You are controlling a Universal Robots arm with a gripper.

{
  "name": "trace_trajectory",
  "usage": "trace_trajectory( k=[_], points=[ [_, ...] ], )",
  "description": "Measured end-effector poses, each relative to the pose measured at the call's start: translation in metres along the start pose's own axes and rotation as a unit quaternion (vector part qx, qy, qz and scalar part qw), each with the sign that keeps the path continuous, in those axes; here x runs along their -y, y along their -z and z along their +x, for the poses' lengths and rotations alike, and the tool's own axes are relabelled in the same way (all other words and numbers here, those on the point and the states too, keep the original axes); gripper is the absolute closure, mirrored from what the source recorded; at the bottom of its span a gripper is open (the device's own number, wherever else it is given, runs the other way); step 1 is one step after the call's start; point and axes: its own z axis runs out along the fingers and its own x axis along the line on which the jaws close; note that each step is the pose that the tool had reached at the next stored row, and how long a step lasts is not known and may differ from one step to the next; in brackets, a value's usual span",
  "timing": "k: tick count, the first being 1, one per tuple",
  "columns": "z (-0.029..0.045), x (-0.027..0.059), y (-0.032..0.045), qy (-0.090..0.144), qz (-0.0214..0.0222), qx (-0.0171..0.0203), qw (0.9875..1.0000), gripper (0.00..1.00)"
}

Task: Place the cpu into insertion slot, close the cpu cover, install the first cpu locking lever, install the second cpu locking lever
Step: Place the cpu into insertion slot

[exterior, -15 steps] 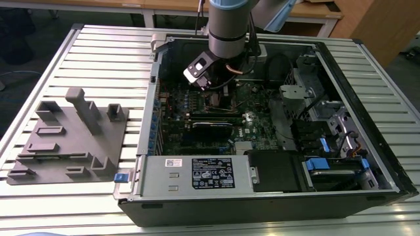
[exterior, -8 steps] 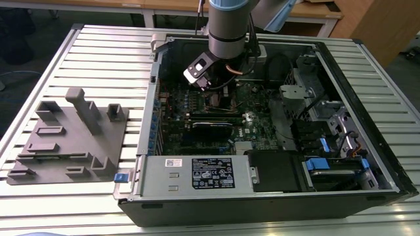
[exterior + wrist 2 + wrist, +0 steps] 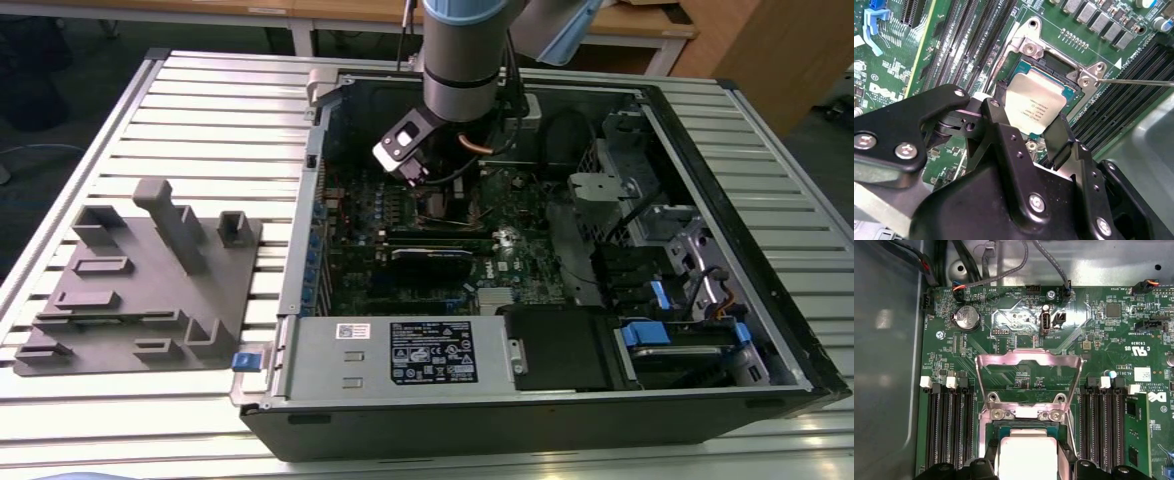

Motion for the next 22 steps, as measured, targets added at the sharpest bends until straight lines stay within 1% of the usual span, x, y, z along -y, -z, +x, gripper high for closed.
trace_trajectory(
  k=[6,22],
  points=[
    [0.0013,0.0,-0.0003,0.0,-0.0001,-0.0002,1.0,0.46],
    [0.0014,0.0,0.0001,0.0,-0.0001,-0.0002,1.0,0.46]
  ],
)
